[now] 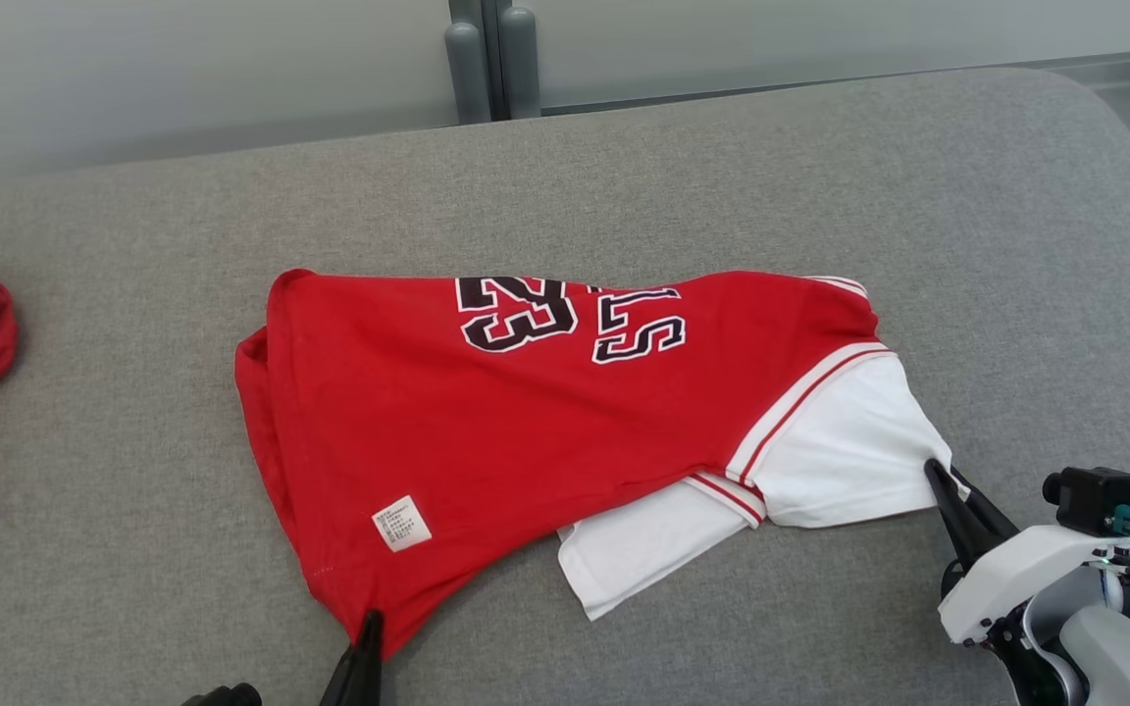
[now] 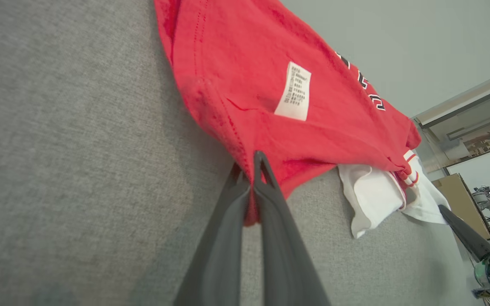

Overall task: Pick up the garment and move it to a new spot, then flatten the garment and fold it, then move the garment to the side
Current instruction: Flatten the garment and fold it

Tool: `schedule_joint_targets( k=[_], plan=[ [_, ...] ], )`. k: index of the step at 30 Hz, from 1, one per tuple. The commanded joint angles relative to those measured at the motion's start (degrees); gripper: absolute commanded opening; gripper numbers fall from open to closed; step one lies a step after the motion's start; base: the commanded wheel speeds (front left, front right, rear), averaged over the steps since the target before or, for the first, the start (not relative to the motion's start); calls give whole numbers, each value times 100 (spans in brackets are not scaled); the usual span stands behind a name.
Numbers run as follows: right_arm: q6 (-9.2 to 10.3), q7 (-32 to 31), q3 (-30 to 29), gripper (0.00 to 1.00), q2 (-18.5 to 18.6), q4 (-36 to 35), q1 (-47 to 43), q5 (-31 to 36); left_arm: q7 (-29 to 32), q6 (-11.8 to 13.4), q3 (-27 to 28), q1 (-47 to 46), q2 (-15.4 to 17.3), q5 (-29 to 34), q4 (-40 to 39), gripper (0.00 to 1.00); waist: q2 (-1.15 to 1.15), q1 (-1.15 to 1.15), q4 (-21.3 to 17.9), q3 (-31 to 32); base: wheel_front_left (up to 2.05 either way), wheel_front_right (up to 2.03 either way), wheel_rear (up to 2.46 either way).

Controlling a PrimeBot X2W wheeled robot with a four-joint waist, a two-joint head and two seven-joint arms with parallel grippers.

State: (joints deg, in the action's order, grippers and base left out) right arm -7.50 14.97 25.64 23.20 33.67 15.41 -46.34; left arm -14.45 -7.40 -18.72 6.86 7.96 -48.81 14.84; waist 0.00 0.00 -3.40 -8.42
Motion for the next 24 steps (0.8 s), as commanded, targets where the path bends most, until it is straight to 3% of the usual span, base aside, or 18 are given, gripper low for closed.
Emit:
schedule_joint_targets(
  k=[1, 14, 16, 19, 20, 21, 22, 23, 24],
  plan=[
    [2, 20, -15, 0, 31, 10, -36, -70, -22, -15, -11, 7, 28, -26, 19, 0, 0, 0, 2, -18, 0, 0, 0],
    [2, 26, 5, 0, 34, 84, 106, 89, -71, -15, -78, -226, 145, -187, 361, 0, 0, 0, -18, -34, 0, 0, 0],
    [2, 26, 45, 0, -3, 120, 149, 123, -61, -15, -89, -242, 132, -232, 458, 17, 0, 0, -24, -39, 0, 0, 0],
    [2, 27, 75, 0, -17, 159, 193, 191, -14, -15, -126, -279, 139, -276, 556, 50, 0, 0, -24, -49, 0, 0, 0],
    [2, 27, 64, 0, -33, 173, 207, 212, -6, -15, -132, -290, 137, -285, 584, 92, 0, 0, -22, -54, 0, 0, 0],
    [2, 27, 53, 13, -38, 179, 227, 258, 1, -15, -137, -306, 139, -292, 616, 100, 0, 0, -20, -56, 0, 0, 0],
    [2, 28, 32, 43, -30, 177, 248, 318, 15, -14, -141, -314, 139, -305, 649, 100, 0, 0, -18, -57, 0, 0, 0],
    [2, 28, 0, 78, -34, 172, 259, 376, 33, 6, -138, -313, 133, -331, 691, 100, 0, 0, -18, -55, 0, 0, 0],
    [2, 28, -27, 100, -48, 174, 250, 428, 48, 26, -135, -305, 136, -337, 729, 100, 0, 0, -19, -49, 0, 0, 0]
  ],
)
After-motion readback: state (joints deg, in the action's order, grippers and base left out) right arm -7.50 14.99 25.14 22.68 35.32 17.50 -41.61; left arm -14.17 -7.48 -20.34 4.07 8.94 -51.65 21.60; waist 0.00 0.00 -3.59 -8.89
